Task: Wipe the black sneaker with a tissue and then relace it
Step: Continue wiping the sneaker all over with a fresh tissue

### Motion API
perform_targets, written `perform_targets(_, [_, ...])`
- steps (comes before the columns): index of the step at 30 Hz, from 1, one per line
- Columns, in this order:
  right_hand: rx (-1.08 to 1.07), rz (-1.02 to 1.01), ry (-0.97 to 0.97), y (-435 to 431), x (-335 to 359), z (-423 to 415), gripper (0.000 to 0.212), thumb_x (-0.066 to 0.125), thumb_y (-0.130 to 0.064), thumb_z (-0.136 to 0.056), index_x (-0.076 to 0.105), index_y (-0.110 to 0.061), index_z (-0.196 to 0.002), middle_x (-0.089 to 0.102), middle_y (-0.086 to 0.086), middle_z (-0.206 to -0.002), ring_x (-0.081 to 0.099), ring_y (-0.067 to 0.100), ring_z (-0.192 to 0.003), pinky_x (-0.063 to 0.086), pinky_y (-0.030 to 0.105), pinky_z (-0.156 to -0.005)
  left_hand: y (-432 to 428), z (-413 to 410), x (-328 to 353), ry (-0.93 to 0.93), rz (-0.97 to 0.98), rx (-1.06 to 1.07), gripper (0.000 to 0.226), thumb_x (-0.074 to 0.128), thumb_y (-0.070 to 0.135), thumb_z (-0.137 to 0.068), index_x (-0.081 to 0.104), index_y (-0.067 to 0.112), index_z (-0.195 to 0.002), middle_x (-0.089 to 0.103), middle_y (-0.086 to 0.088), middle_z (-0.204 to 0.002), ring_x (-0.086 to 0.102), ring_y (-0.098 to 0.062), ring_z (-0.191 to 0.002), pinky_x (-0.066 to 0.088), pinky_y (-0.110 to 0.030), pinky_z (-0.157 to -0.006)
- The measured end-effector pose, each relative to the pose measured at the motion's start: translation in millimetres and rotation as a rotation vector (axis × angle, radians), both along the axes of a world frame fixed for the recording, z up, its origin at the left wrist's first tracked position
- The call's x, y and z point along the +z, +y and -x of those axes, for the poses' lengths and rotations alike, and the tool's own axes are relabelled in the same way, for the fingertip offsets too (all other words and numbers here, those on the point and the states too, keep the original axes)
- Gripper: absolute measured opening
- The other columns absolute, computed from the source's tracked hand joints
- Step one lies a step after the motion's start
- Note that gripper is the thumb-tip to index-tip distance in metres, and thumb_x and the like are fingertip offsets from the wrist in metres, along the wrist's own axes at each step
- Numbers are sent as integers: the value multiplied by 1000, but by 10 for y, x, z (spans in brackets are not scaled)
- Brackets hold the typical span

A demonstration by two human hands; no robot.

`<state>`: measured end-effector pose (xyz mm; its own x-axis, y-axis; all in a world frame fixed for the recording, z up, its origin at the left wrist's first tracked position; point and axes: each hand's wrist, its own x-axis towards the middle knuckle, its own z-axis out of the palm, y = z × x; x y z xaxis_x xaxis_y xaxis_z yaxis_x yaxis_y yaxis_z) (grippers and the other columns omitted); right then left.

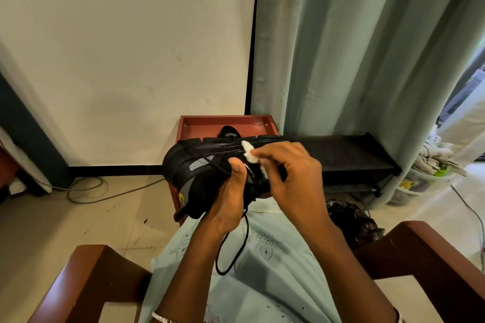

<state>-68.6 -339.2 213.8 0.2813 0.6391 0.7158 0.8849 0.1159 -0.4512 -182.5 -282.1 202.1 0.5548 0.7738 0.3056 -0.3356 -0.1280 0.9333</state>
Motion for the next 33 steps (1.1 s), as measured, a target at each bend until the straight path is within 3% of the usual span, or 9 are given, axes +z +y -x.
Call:
perform_targets(2, [-138, -27, -27, 13, -70, -124, 20, 69, 0, -88, 75, -13, -100, 71, -3, -99, 61, 16, -93, 49, 28, -83, 23, -11, -8, -7, 61, -18, 92, 37, 91, -68, 59, 24, -128, 67, 4, -127, 61, -15, -121, 52, -39, -100])
perform_targets(4, [-205, -56, 4, 8, -107, -155, 21, 68, 0, -88, 74, -14, -102, 71, -3, -100, 60, 16, -95, 48, 24, -85, 35, -15, -2, -20, 106, -16, 98, 39, 94, -64, 59, 24, -130, 66, -2, -129, 61, -19, -122, 51, -43, -102])
perform_targets(7, [-178, -77, 49, -2, -130, 6, 20, 68, -2, -89, 74, -14, -104, 70, -4, -101, 61, 15, -96, 47, 21, -87, 22, -10, 3, -44, 123, -44, 96, 38, 93, -65, 63, 24, -127, 68, -5, -126, 64, -22, -118, 56, -39, -91])
perform_targets(12, [-10, -107, 104, -21, -140, 393, 22, 67, -2, -90, 75, -13, -107, 70, -3, -105, 61, 12, -103, 47, 22, -92, 8, 25, 47, -22, 140, -33, 82, 39, 95, -60, 76, 34, -99, 75, 1, -108, 68, -16, -108, 53, -25, -86])
perform_targets(17, [-167, -109, -35, 36, -168, 106, 23, 69, 6, -85, 75, -7, -104, 70, 2, -102, 60, 19, -98, 44, 18, -92, -21, 25, 114, -68, 136, -74, 74, 36, 90, -64, 74, 41, -104, 74, 5, -111, 69, -14, -107, 57, -23, -77])
perform_targets(22, [-272, -118, -33, -35, -187, -84, 23, 70, 5, -86, 75, -8, -103, 70, 2, -100, 60, 20, -96, 39, 13, -93, -55, -14, 136, -82, 214, -93, 92, 43, 90, -60, 64, 25, -122, 71, -2, -119, 67, -18, -112, 58, -26, -78])
perform_targets(26, [-164, -91, 51, -72, -191, 135, 20, 69, -1, -88, 75, -11, -105, 70, -2, -101, 61, 16, -96, 45, 16, -88, -55, -16, 102, -24, 185, -105, 77, 31, 87, -66, 75, 39, -106, 74, 2, -112, 69, -17, -109, 57, -26, -80])
perform_targets(29, [-82, -97, 37, -69, -216, 293, 22, 67, -1, -89, 75, -11, -107, 70, -2, -103, 60, 14, -98, 49, 22, -87, -22, -1, 87, -27, 178, -96, 82, 33, 90, -65, 76, 33, -104, 74, -1, -113, 67, -19, -112, 56, -28, -91])
perform_targets(33, [-215, -110, -96, 5, -191, 88, 19, 64, -1, -89, 75, -6, -103, 70, 4, -101, 59, 20, -96, 45, 20, -89, -19, -1, 122, -38, 233, -129, 79, 27, 81, -65, 76, 33, -104, 76, 0, -107, 71, -17, -103, 58, -27, -76])
